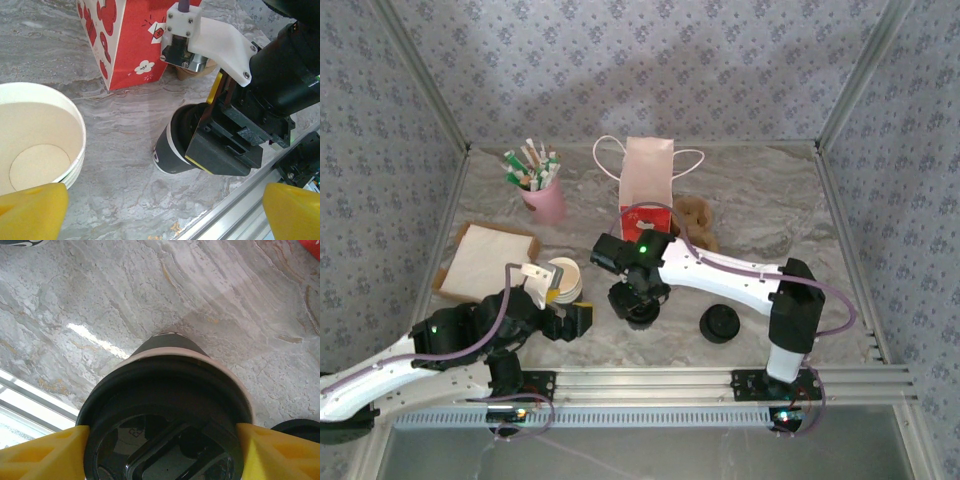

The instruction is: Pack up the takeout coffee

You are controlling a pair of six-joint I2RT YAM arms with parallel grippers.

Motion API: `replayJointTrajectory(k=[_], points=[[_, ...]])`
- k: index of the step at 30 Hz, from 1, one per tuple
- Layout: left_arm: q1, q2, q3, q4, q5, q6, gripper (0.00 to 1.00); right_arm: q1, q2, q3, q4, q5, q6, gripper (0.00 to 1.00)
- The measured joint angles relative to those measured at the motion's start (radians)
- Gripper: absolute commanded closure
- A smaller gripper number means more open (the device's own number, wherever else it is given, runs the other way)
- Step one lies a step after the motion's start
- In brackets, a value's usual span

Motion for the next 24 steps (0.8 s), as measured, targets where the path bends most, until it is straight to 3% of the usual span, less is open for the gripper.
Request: replayJointTrajectory(k=[24], points=[[0.0,0.014,0.0,0.0,0.0,0.0,0.01,-0.009,-0.008,-0.005,0.0,0.009,0.0,0.27]])
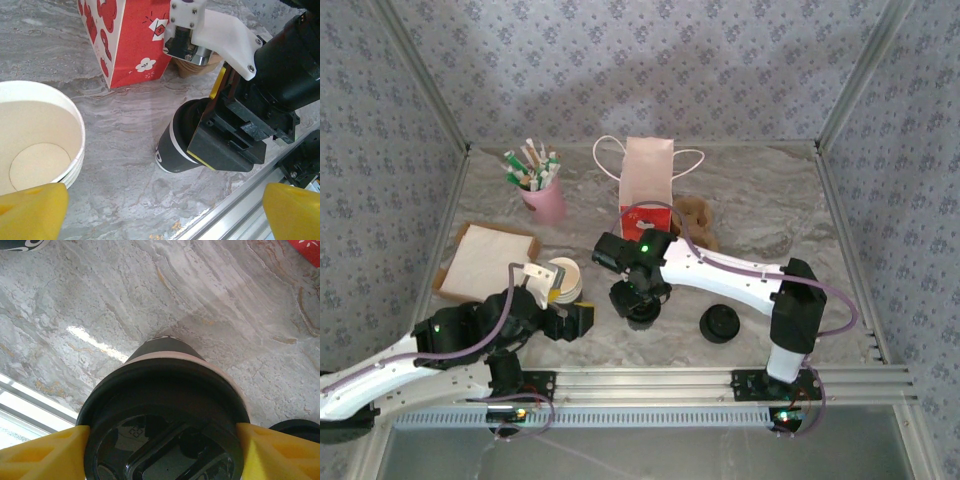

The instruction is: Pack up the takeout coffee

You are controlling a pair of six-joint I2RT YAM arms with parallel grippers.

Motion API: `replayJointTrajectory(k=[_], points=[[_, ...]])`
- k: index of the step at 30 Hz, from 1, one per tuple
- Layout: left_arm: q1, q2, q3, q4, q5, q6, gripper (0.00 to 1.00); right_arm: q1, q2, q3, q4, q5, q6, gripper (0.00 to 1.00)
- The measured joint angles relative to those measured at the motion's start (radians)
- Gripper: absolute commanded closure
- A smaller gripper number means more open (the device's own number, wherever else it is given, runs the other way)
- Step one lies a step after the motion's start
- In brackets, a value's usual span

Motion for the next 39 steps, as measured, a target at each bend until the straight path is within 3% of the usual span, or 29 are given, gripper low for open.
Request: replayJointTrajectory(k=[39], points=[[0.0,0.021,-0.003,0.007,0.004,0.0,0.01,0.0,-0.024,-0.04,0.037,-0.002,0.0,0.27]])
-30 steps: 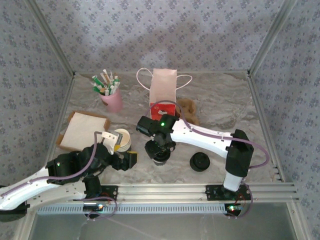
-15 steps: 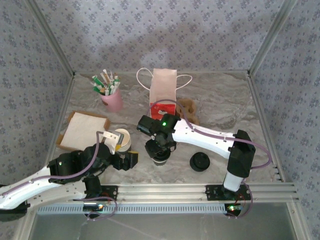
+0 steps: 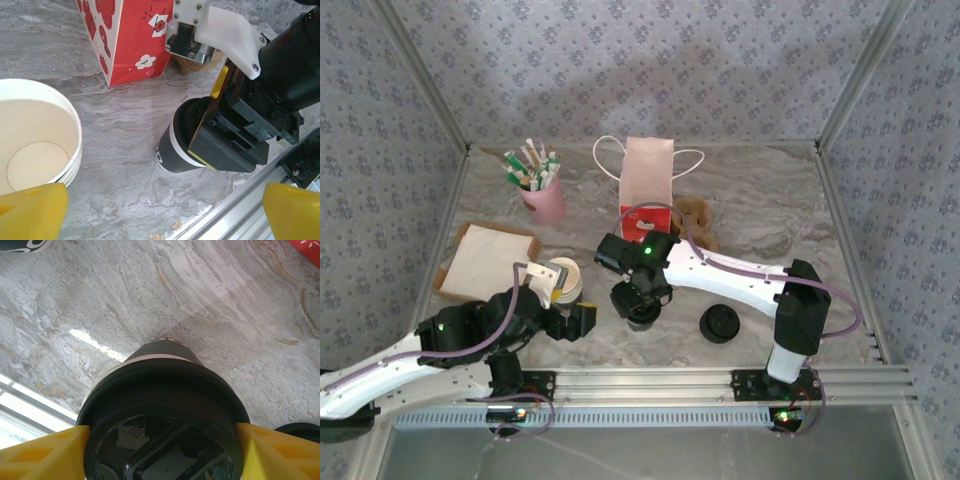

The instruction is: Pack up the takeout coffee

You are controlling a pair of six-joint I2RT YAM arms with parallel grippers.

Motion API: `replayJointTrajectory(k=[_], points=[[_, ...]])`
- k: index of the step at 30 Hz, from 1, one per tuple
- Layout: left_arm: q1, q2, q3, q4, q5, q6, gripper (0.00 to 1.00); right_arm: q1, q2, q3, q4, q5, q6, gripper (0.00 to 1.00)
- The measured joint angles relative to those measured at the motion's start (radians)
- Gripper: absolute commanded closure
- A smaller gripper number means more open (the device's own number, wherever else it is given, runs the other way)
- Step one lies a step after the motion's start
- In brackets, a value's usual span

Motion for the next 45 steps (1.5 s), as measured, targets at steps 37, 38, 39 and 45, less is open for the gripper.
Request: replayJointTrajectory(k=[37,38,39,45], points=[[0.0,0.029,-0.001,0.023,0.0,0.0,0.0,0.005,-0.001,-0.035,0.05,-0.006,0.0,0.27],[0.0,0.031,-0.001,0.023,0.0,0.0,0.01,0.005,-0.002,-0.039,0.054,-0.006,0.0,0.27],[0.0,0.032,-0.001,0.023,0.0,0.0,0.01,0.006,-0.006,-0.045,0.061,-0.006,0.0,0.27],[0.0,0.032,-0.001,0.023,0.008,0.0,0.01,0.016,-0.027,-0.087,0.103,0.012,0.011,0.27]])
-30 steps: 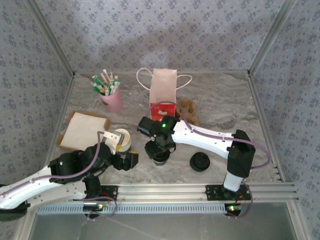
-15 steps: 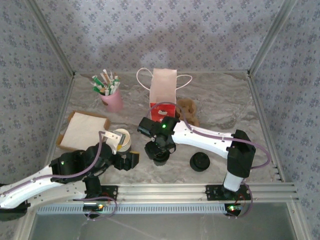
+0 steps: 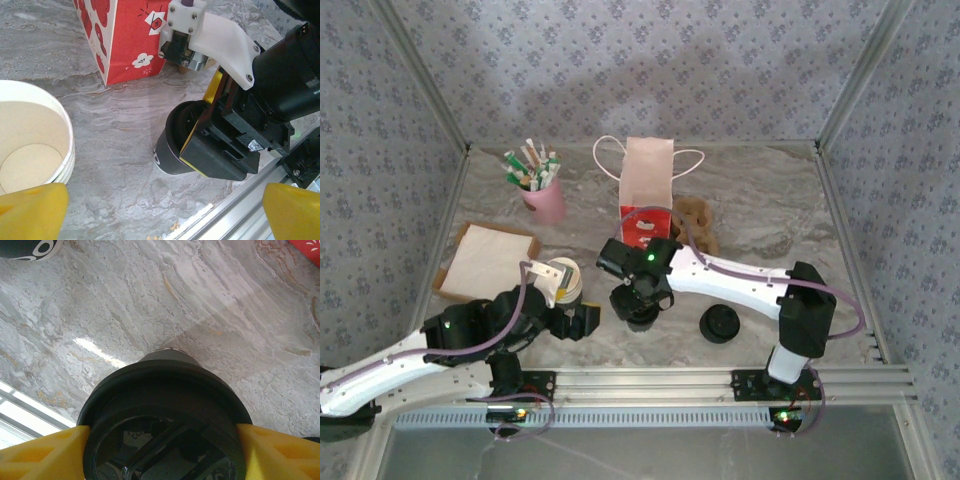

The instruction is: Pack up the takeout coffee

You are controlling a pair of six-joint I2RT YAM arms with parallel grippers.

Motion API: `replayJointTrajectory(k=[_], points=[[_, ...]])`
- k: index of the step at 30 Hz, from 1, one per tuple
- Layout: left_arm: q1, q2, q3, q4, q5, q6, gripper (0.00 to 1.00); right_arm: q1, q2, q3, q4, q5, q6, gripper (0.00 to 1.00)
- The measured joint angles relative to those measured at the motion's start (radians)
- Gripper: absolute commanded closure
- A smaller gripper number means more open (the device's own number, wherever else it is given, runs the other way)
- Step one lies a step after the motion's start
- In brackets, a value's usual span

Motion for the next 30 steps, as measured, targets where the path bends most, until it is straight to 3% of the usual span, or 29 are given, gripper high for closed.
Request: replayJointTrajectory(k=[30], points=[[0.0,0.013,0.0,0.0,0.003,0.0,0.01,0.026,0.004,-0.035,0.026,0.053,0.026,0.26]])
